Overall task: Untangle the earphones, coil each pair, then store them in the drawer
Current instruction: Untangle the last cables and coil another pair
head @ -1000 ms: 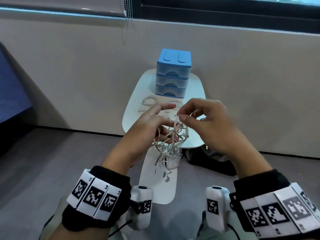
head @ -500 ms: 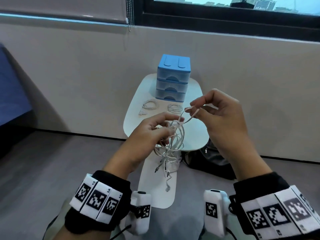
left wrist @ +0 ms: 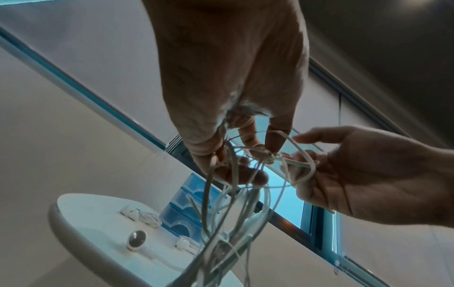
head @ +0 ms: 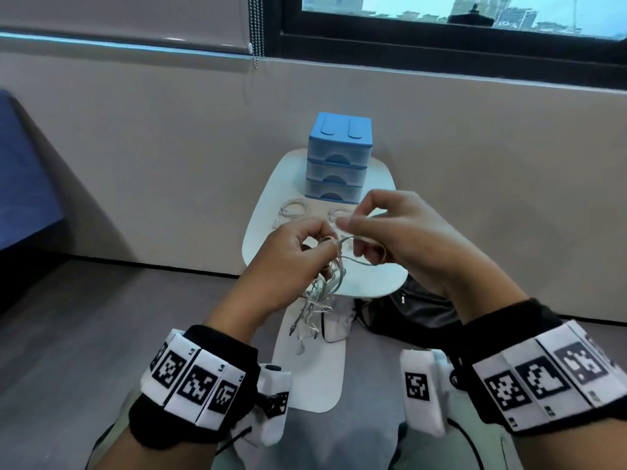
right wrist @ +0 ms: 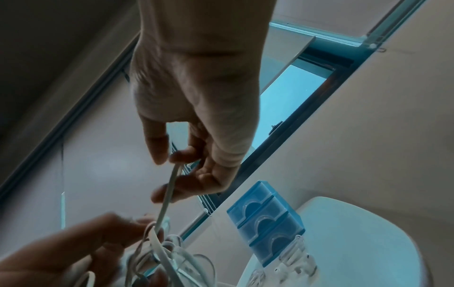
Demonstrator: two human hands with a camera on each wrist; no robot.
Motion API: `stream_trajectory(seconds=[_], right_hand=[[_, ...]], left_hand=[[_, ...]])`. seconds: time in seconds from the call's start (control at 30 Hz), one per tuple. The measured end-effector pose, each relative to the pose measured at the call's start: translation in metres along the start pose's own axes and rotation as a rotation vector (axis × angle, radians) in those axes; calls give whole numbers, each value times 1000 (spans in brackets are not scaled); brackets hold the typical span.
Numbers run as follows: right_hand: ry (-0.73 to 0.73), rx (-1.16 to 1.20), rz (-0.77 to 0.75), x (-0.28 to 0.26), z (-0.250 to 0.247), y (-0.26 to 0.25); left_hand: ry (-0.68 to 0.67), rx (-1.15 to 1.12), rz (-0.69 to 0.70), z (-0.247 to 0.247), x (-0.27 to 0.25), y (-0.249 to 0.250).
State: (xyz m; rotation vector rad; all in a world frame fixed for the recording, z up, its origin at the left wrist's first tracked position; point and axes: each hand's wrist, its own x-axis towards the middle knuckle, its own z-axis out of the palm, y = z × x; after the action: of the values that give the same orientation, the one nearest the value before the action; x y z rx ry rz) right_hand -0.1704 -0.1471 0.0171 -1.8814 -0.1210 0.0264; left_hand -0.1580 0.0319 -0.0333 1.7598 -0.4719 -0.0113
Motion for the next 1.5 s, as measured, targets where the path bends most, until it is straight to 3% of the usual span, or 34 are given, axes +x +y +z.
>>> stream_trajectory(seconds=[0.1, 0.2, 0.27, 0.4, 0.5, 0.57, 0.77, 0.93, 1.03, 1.1, 1.23, 1.33, 1.43, 1.5], right_hand=[[-139, -269, 7, 7, 2, -4], [-130, -341, -31, 11, 3, -9], [-76, -156, -17, 11, 4, -10], [107, 539, -6, 7, 4, -18], [154, 755, -98, 3, -1, -21], [253, 679, -157, 2, -2, -19], [556, 129, -378, 5, -19, 3], [748, -10, -273, 2, -39, 26], [786, -67, -180, -1, -43, 45], [741, -36, -85, -2, -42, 54], [456, -112, 136, -5, -27, 59], [299, -181, 60, -7, -19, 50], [89, -39, -17, -12, -11, 37], [34, -17, -66, -14, -7, 35]], left_hand=[[2, -23, 16, -1, 0, 1], [-33, -90, 11, -3, -2, 2], [-39, -98, 11, -5, -3, 2], [9, -123, -25, -5, -2, -1], [30, -145, -55, -3, -2, -4], [17, -160, -61, -2, -2, -5], [46, -152, -82, -3, 3, -6], [30, -207, -79, -6, 4, 3], [11, -274, -89, -8, 3, 7], [7, -321, -118, -8, 3, 7], [26, -357, -158, -2, 6, 7], [34, -402, -172, 3, 8, 7], [32, -492, -205, 6, 7, 6], [29, -508, -214, 8, 6, 3]])
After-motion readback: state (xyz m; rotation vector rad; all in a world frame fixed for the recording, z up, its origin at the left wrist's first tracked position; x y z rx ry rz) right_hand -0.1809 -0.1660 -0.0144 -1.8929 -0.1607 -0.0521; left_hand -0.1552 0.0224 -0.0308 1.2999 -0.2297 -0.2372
